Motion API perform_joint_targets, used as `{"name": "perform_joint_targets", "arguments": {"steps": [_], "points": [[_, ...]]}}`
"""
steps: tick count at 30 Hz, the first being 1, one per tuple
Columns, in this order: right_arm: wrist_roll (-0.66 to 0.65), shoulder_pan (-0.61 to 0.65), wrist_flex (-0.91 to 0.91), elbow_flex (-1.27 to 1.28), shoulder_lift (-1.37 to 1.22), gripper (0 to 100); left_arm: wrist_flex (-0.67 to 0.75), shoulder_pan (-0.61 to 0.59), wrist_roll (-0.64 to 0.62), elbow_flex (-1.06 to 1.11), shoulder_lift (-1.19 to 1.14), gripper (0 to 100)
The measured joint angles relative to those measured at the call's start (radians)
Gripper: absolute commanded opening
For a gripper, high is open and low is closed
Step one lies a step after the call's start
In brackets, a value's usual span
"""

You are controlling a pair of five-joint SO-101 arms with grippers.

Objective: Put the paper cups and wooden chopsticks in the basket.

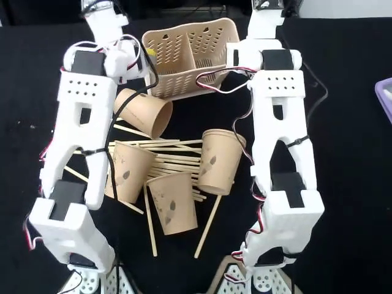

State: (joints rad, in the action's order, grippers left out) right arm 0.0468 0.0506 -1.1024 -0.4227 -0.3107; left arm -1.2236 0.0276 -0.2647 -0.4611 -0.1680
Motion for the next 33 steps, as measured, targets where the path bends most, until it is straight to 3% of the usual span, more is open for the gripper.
{"name": "perform_joint_targets", "arguments": {"steps": [5,13,19,33], "points": [[0.000,0.040,-0.008,0.015,0.000,1.1,0.005,-0.044,-0.003,0.000,-0.018,2],[0.000,0.101,-0.041,0.038,0.002,1.1,-0.029,-0.054,0.098,-0.002,-0.018,3],[0.000,0.103,-0.169,0.040,0.006,1.1,-0.129,-0.054,0.212,-0.005,-0.015,3],[-0.003,0.115,-0.304,0.089,0.114,1.1,-0.420,-0.069,0.232,-0.184,-0.026,3]]}}
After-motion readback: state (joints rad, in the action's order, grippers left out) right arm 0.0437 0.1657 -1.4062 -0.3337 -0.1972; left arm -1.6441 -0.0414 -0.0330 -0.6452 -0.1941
